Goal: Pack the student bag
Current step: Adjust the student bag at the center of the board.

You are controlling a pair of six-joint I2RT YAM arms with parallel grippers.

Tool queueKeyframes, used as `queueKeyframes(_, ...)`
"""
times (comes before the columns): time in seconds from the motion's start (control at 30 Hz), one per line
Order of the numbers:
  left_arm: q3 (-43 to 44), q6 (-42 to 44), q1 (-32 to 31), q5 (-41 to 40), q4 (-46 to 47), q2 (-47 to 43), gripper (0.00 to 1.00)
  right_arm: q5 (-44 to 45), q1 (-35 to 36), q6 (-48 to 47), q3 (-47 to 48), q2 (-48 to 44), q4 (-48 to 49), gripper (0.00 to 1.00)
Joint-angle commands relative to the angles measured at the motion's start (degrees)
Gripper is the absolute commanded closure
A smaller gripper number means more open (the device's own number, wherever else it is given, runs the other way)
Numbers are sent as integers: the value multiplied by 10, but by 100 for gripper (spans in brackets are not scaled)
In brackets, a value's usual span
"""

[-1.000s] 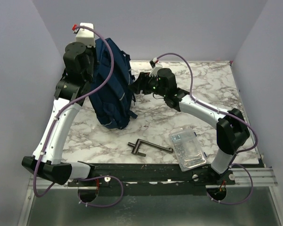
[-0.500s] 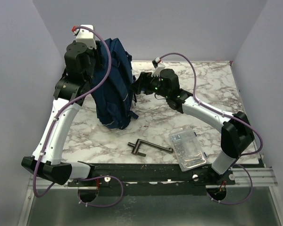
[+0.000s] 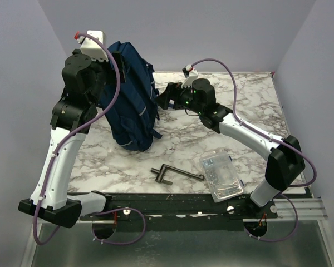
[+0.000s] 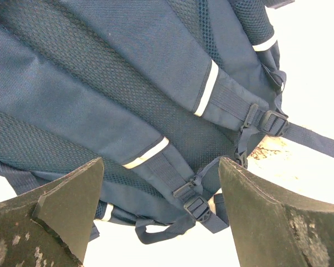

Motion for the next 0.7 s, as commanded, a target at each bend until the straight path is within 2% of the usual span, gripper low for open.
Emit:
queueKeyframes(0.0,-9,13,-1,10,-13,-19,17,10,4,-10,19,0,-11,12)
queueKeyframes(0.17,-16,7,11,-23,-13,-14,8,11,4,-9,6,-6,-7,12)
queueKeyframes(0.37,-13,-31,17,10,-12,-17,2,30,3,-16,-3,-24,-18,10)
queueKeyframes(0.4,-10,-41,17,22,-12,-22,2,37,3,-16,-3,-30,-25,1)
queueKeyframes(0.47,-2,-56,17,39,-13,-36,2,66,3,-12,4,-44,-61,0)
queueKeyframes(0.53,8,-66,17,51,-12,-56,1,134,3,-18,33,-62,-146,0)
queueKeyframes(0.67,-11,-78,17,101,20,-118,2,274,3,-87,65,-138,-259,0)
